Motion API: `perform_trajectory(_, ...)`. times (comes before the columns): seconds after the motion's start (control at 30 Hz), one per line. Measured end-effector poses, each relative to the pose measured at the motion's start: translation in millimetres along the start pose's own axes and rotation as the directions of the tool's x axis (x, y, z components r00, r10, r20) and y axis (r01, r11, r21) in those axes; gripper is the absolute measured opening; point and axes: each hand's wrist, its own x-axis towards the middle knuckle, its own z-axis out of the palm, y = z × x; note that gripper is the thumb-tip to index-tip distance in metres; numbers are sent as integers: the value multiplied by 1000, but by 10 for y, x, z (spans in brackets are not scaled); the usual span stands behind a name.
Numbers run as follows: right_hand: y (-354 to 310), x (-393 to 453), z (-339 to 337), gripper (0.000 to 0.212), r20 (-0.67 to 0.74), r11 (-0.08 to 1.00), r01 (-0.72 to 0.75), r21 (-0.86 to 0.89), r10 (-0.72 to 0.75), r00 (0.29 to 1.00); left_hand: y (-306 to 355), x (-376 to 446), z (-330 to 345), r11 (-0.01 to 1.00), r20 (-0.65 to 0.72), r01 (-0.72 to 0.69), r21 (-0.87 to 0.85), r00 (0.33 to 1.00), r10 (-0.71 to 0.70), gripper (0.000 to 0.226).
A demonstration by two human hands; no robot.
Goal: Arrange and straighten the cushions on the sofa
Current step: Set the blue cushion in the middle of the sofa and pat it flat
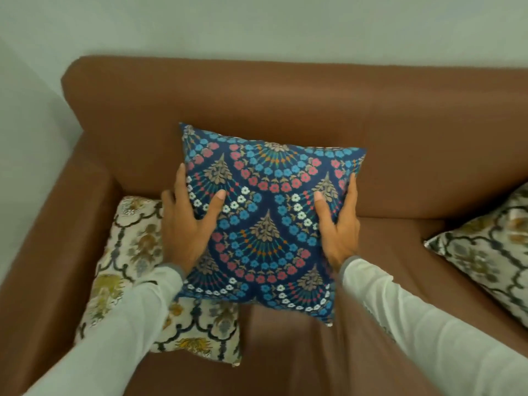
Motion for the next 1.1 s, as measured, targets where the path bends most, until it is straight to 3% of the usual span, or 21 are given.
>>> perform_trajectory(0.2, 567, 456, -1194, 111, -72, 997, 22, -71, -27, 997, 546, -428, 1209, 992, 142, -83, -90, 985, 95, 98)
perform_trajectory(0.37, 909, 768, -1668, 125, 3, 986, 89, -138, -90, 996, 613, -635, 1850, 991, 189, -64, -115, 978, 85, 103)
perform_trajectory(0.57, 1062, 948, -1678, 131, 51, 981, 119, -153, -112, 992, 612, -669, 1994, 995, 102, -94, -39, 990, 98, 101)
perform_trajectory(0.83, 1057, 973, -1610, 131, 92, 980, 88, -181, -72, 993, 592, -610, 1902, 995, 164, -93, 41, 983, 85, 100)
perform_trajectory(0.9, 1058, 972, -1626, 131, 100, 969, 91, -229, -69, 993, 647, -609, 1863, 989, 189, -105, 99, 978, 85, 102)
perform_trajectory(0.97, 1039, 974, -1655, 130, 93, 936, 117, -332, -91, 991, 743, -578, 1812, 950, 140, -154, 271, 983, 120, 102)
perform_trajectory(1.03, 966, 993, -1674, 127, 96, 873, 180, -453, -153, 984, 876, -507, 1752, 858, 76, -259, 444, 965, 252, 98)
perform_trajectory(1.1, 840, 1039, -1671, 122, 115, 779, 259, -570, -237, 965, 1038, -368, 1714, 744, 105, -427, 514, 892, 440, 90)
